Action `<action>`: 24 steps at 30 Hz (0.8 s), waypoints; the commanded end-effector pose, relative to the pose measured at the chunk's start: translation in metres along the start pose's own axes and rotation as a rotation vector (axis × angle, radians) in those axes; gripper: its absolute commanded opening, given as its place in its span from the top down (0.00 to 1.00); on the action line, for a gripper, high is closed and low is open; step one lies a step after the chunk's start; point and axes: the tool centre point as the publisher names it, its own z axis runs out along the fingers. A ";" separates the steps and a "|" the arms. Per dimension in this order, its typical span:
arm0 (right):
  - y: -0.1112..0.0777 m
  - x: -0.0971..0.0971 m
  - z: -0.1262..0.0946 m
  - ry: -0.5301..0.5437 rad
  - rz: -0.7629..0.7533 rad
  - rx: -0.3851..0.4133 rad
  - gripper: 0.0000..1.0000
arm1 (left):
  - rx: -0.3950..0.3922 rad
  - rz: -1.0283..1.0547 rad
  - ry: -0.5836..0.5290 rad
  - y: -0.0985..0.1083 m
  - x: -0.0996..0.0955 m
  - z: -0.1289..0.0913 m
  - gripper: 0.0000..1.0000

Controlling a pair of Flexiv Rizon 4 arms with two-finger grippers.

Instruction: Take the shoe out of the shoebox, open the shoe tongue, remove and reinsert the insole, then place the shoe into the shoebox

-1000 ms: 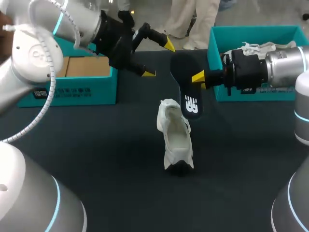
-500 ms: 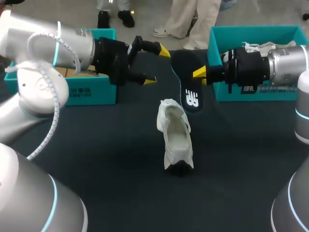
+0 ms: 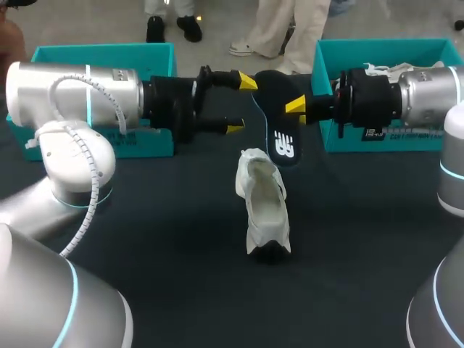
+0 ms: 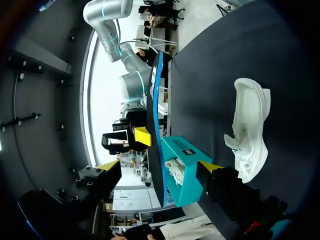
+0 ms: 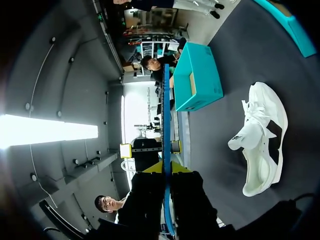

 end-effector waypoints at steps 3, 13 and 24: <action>0.001 0.002 0.007 0.004 0.001 -0.005 1.00 | 0.005 -0.011 -0.128 -0.003 0.001 0.010 0.00; -0.001 0.002 0.016 0.012 0.005 -0.007 1.00 | 0.002 -0.025 -0.155 -0.009 -0.004 0.020 0.16; -0.004 0.002 0.021 0.018 0.009 0.000 1.00 | -0.007 -0.042 -0.165 -0.006 -0.002 0.027 0.62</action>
